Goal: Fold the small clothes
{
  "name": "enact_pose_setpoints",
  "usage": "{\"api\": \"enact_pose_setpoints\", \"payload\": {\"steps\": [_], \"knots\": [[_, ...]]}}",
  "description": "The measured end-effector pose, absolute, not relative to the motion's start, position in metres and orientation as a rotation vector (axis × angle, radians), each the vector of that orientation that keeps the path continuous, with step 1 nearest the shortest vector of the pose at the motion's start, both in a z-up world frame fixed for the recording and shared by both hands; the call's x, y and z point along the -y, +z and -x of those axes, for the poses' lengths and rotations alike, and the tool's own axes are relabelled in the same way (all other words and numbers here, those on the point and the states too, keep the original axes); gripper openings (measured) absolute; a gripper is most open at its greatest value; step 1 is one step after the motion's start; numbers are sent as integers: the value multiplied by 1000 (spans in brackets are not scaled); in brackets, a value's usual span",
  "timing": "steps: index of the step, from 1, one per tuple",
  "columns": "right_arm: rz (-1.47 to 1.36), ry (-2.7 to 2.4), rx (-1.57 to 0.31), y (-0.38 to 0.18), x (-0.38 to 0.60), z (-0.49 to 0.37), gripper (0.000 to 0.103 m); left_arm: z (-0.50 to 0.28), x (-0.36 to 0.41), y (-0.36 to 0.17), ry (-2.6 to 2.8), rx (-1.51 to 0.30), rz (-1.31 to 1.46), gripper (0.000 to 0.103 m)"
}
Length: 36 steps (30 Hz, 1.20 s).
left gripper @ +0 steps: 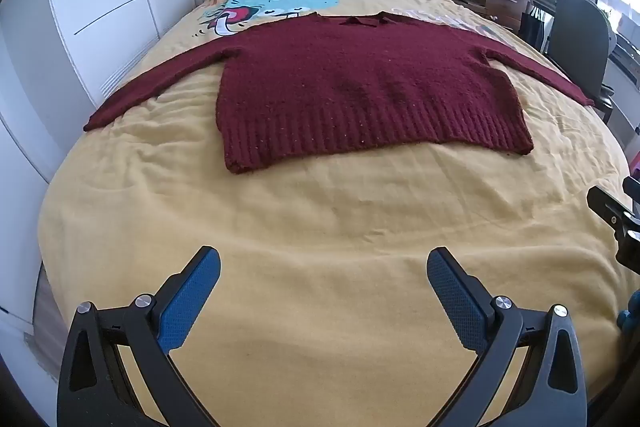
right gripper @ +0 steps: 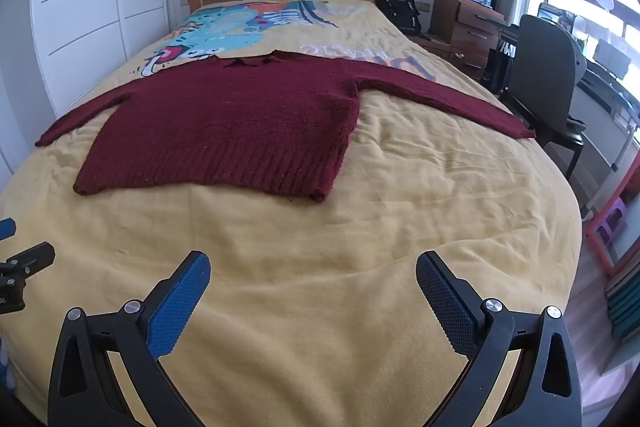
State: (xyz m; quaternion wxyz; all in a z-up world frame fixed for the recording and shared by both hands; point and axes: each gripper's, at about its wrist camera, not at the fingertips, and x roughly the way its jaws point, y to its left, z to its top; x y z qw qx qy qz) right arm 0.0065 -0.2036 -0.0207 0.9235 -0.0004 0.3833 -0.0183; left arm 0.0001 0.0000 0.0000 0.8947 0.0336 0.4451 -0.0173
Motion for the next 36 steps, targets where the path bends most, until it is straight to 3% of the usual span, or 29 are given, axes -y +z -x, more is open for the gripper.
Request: {"api": "enact_pose_setpoints", "payload": {"steps": [36], "knots": [[0,-37,-789,-21,205,-6,103,1,1,-9,-50,-946,-56,102]]}}
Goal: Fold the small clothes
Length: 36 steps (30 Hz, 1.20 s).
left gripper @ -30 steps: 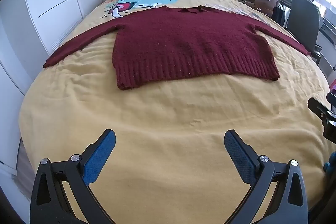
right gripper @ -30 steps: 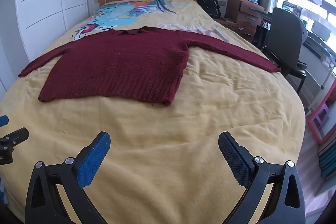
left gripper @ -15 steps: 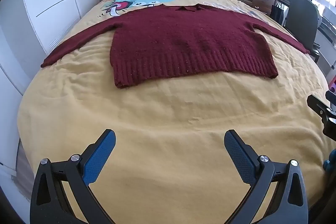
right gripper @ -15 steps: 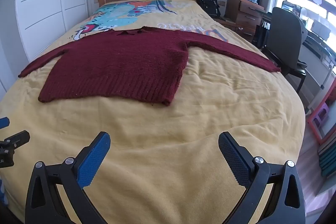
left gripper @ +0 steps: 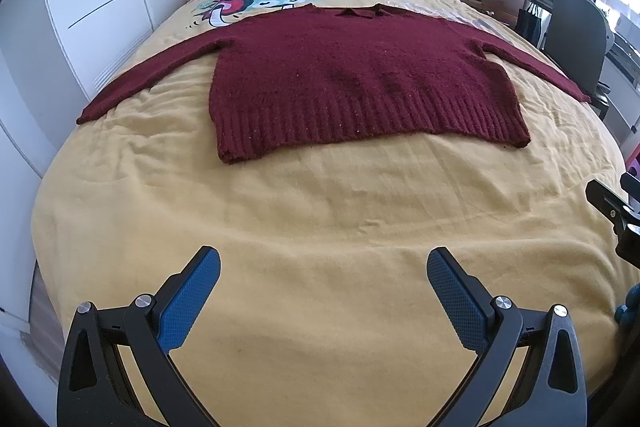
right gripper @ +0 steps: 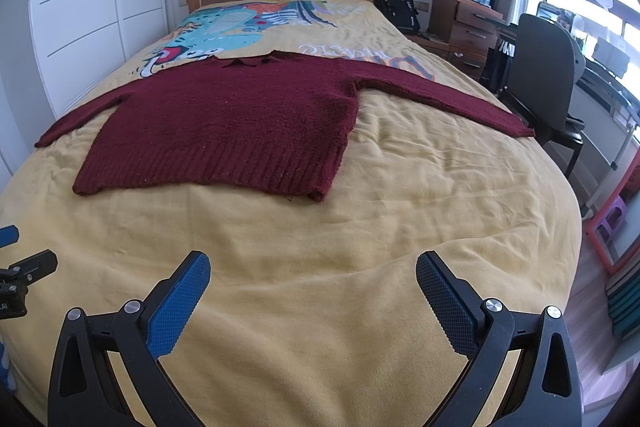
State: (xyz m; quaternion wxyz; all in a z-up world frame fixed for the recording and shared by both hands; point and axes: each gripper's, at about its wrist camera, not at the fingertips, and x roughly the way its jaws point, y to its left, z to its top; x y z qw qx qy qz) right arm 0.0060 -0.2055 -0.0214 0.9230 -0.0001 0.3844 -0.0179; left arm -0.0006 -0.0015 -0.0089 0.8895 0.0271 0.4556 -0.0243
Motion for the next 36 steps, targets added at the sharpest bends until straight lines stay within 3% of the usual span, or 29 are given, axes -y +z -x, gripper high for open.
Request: {"api": "enact_pose_setpoints", "payload": {"steps": [36], "knots": [[0,-37,-787,-21,205,-5,103,2,-1,-5,-44,-946,-51,102]]}}
